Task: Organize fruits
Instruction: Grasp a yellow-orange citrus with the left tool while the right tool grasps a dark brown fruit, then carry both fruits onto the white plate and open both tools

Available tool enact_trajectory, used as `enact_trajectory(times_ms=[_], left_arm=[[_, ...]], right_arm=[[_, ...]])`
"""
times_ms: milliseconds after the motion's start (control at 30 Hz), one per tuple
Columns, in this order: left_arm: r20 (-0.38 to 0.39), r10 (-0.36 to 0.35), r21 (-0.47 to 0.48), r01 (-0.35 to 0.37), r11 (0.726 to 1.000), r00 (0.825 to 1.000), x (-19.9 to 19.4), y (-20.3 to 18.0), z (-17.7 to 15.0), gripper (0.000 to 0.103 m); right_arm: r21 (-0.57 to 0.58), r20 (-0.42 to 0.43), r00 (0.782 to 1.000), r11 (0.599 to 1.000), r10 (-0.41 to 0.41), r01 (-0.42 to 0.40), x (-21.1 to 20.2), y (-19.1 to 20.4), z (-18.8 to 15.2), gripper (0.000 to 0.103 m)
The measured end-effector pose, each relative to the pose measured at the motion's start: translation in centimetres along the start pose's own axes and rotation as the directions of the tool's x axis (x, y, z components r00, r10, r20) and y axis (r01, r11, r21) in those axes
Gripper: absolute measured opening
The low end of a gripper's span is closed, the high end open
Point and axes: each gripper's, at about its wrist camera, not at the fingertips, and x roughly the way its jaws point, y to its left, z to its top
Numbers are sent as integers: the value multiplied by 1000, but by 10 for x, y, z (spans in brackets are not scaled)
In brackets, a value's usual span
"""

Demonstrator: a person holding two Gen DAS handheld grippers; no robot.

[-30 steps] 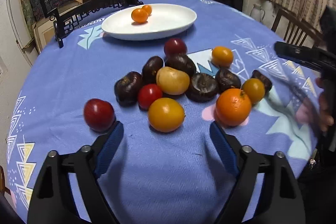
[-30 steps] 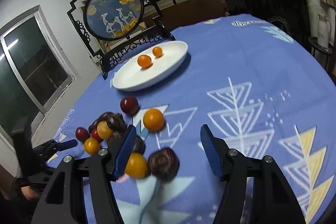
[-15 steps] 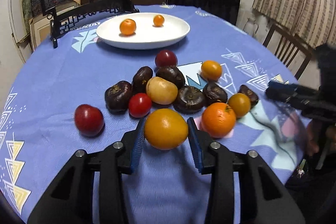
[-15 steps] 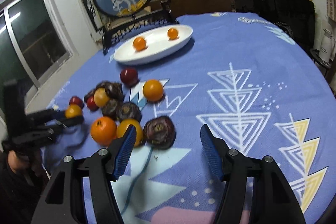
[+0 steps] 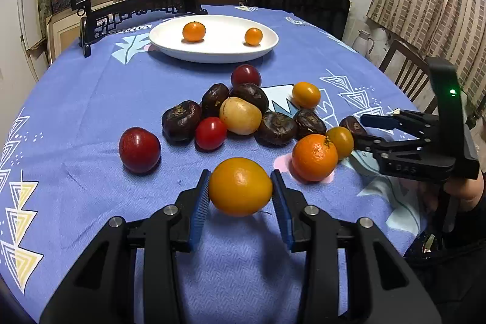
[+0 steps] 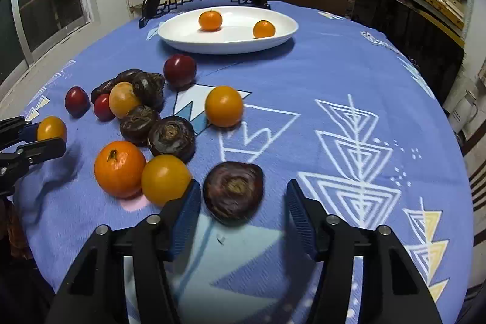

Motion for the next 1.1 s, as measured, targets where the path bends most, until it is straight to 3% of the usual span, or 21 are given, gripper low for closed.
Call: enact_trajectory(times_ms=[67, 333, 767, 967, 1100], left_arm=[[-1, 3, 0, -3, 1000, 1000, 0, 1, -1, 39], [-4, 21, -5, -21, 1000, 1000, -1, 2, 0, 39], [7, 26, 0, -26, 1000, 1000, -2, 0, 9, 39], [42, 52, 19, -53, 998, 998, 3, 7, 43, 39], [77, 73, 37, -76, 996, 994, 12, 15, 86, 39]], right_arm=[[-8, -8, 1000, 1000, 9, -9, 5, 3, 1, 42], [87, 28, 997, 994, 67, -69, -4, -12, -3, 42], [103, 95, 992, 990, 86, -96, -39, -23, 5, 42], [99, 126, 988, 990, 89, -101, -45, -32, 35, 42], [88, 155, 983, 989, 103, -117, -43, -36, 68, 42]])
